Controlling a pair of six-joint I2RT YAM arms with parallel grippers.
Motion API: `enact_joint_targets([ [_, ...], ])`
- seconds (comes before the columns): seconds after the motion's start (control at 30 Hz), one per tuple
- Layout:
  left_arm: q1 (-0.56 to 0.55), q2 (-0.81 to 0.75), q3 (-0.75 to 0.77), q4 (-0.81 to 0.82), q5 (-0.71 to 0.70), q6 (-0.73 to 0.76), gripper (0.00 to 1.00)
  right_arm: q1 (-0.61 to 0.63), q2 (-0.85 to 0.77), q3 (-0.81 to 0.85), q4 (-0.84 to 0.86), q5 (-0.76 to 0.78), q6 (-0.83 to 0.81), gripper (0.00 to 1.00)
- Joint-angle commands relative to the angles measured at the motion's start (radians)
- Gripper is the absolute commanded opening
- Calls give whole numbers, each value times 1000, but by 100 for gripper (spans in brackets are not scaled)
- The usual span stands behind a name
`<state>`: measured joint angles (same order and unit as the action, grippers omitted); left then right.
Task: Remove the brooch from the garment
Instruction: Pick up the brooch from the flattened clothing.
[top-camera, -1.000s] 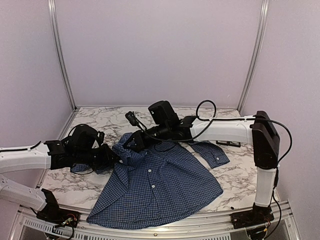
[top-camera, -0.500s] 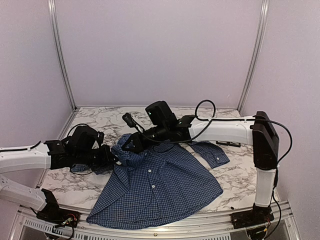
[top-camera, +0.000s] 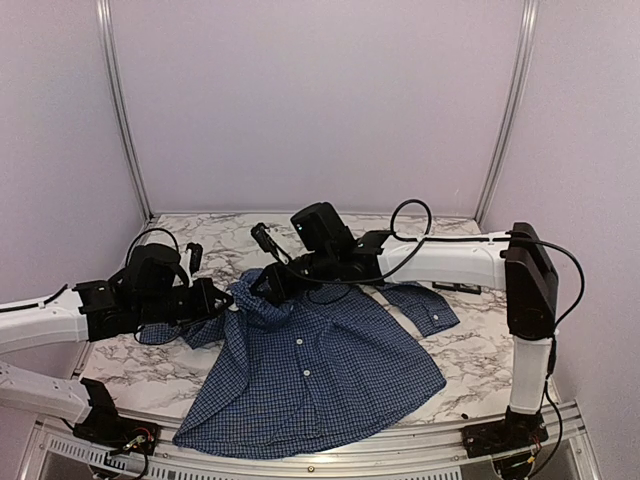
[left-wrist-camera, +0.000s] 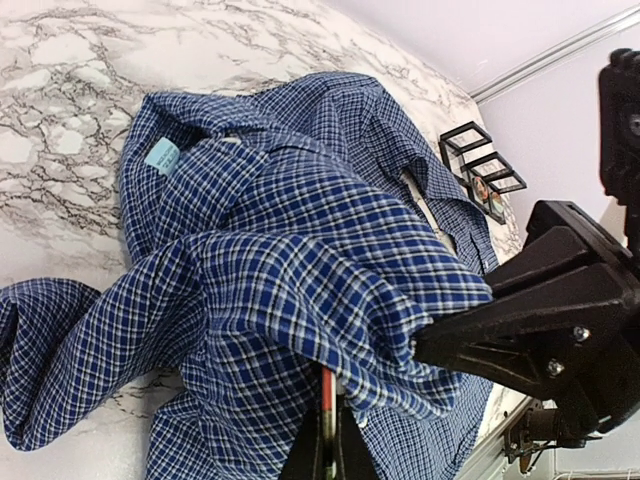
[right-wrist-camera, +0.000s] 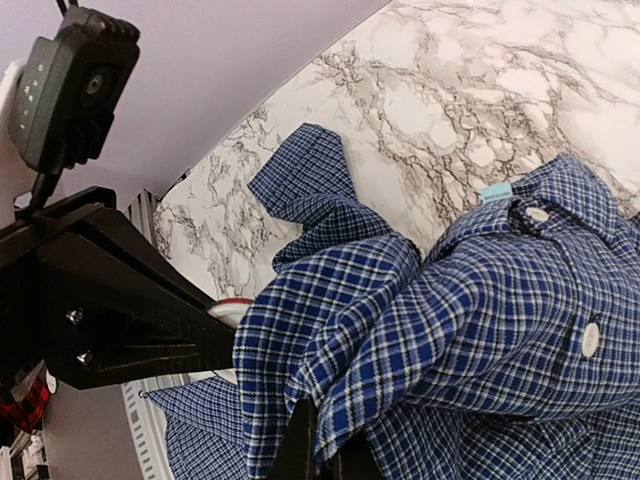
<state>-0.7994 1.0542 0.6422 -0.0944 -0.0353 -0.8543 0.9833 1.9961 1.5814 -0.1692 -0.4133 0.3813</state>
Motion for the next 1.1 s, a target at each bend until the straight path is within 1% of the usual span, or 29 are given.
enact_joint_targets([
  [0.0,0,-31,-21,55,-31,80,0,-8,-35,15,-28,97,3,0],
  [0.23,1,-53,-34,64,-45,114,0,-11,-45,3,-20,119,4,0],
  [0.43,0,-94,-41,85,-90,163,0,-11,-48,-6,-28,117,-6,0],
  [0.6,1,-117,-56,160,-123,207,0,-9,-54,-10,-16,87,-18,0],
  [0.87,1,-89,-68,285,-153,248,0,2,-57,-7,-11,41,-37,0],
  [1.07,2,-45,-95,416,-121,231,0,-8,-75,-34,5,34,-22,0],
])
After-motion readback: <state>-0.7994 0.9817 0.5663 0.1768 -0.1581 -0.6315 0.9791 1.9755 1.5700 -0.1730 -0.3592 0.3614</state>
